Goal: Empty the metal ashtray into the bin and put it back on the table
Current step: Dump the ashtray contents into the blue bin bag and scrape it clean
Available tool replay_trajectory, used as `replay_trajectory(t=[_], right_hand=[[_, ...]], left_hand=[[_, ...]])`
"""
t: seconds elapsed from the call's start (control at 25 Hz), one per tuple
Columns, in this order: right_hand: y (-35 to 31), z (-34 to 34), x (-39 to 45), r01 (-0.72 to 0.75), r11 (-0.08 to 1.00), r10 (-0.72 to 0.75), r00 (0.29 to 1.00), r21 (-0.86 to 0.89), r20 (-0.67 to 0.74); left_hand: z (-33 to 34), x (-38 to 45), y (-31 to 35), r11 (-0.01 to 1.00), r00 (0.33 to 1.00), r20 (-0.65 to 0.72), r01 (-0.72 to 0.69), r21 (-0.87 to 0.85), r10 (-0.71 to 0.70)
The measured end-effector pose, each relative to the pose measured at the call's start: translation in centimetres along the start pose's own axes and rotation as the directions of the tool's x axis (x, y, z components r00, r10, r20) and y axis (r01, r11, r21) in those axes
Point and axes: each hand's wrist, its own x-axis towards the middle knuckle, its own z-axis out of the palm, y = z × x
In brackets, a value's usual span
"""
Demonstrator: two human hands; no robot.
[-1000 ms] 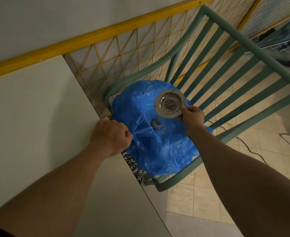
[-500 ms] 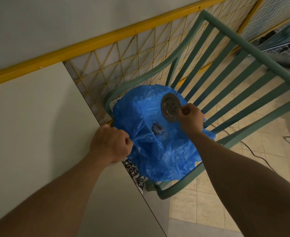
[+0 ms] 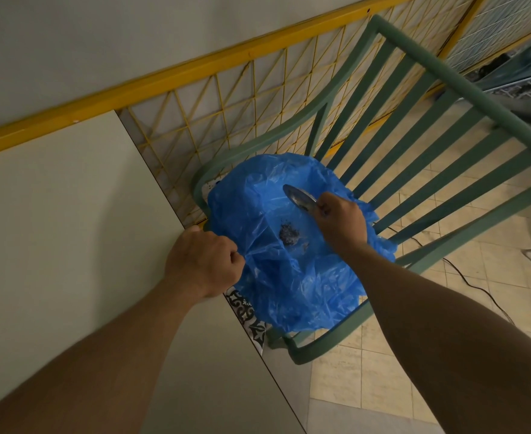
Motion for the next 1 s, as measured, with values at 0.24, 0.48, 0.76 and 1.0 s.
replay_trajectory(t=[0.24, 0.48, 0.76, 1.0], right_hand=[[-0.23, -0.22, 0.39, 0.071, 0.993, -0.075, 0.997, -0.097, -0.033], [-0.39, -0.36, 0.36, 0.093, 0.985, -0.099, 0.995, -0.145, -0.032], [-0.34, -0.20, 0.52, 0.138, 0.963, -0.127, 0.990, -0.232, 0.060], [-0.36, -0.42, 0.35, 0.109, 0.964, -0.103, 0.994, -0.244, 0.038]], left_hand=[[0.01, -0.09, -0.02, 1.000, 1.000, -0.013, -0.004, -0.004, 0.004], [-0.07, -0.07, 0.13, 1.000, 1.000, -0.004, 0.008, -0.022, -0.008], [-0.16, 0.06, 0.15, 1.000, 1.000, 0.002, 0.007, -0.009, -0.007], [-0.08, 0.04, 0.05, 1.000, 1.000, -0.002, 0.002, -0.017, -0.003]])
